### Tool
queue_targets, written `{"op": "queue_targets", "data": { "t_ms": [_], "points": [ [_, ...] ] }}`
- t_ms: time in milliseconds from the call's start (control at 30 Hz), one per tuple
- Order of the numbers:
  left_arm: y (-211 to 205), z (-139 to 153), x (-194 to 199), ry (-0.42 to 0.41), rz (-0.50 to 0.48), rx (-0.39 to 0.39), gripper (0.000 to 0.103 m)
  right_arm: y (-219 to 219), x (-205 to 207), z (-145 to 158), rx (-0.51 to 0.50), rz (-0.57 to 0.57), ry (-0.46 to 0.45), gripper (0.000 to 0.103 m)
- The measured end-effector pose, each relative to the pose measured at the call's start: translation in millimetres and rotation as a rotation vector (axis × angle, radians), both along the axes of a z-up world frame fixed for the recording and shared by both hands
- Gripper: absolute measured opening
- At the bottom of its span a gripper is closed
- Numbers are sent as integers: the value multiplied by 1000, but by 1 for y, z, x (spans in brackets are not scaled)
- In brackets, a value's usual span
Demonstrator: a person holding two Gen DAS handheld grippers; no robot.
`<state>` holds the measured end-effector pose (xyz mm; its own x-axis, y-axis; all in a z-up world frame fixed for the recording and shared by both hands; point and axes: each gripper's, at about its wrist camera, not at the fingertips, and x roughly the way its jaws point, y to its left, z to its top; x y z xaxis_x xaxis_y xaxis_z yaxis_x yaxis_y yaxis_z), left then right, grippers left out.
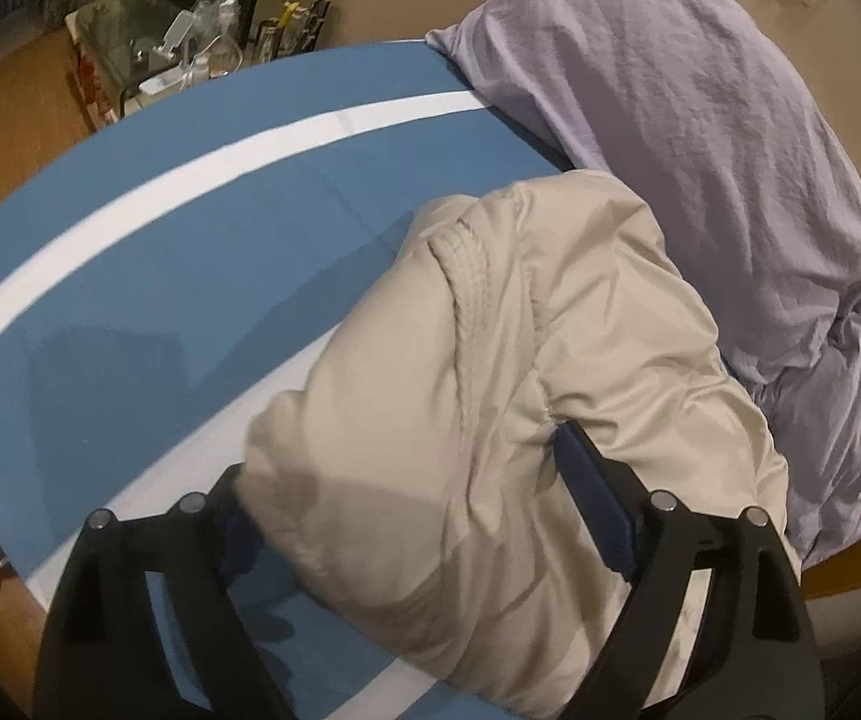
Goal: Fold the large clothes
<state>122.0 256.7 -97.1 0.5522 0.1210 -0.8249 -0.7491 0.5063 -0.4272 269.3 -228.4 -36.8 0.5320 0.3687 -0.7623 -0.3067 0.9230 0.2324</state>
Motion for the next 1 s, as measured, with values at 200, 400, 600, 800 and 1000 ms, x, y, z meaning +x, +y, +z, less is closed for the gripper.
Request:
{"op": "queue_targets", "data": {
  "t_ms": [200, 400, 600, 800, 1000],
  "points": [
    [0, -3, 7, -5, 48, -19, 87, 37, -6, -17, -47, 73, 16, 64],
    [0, -6, 8, -12, 73, -25, 87, 56, -19, -24, -98, 98, -28, 68],
    [1, -10, 8, -30, 90, -50, 87, 65, -22, -37, -155, 103, -42, 75],
    [-1, -7, 11, -61, 75, -57, 68, 79, -27, -57, -249, 138, -72, 82],
    [-4, 13, 11, -139, 28, -79, 35, 78, -26, -62, -251, 143, -83, 83]
  ]
}}
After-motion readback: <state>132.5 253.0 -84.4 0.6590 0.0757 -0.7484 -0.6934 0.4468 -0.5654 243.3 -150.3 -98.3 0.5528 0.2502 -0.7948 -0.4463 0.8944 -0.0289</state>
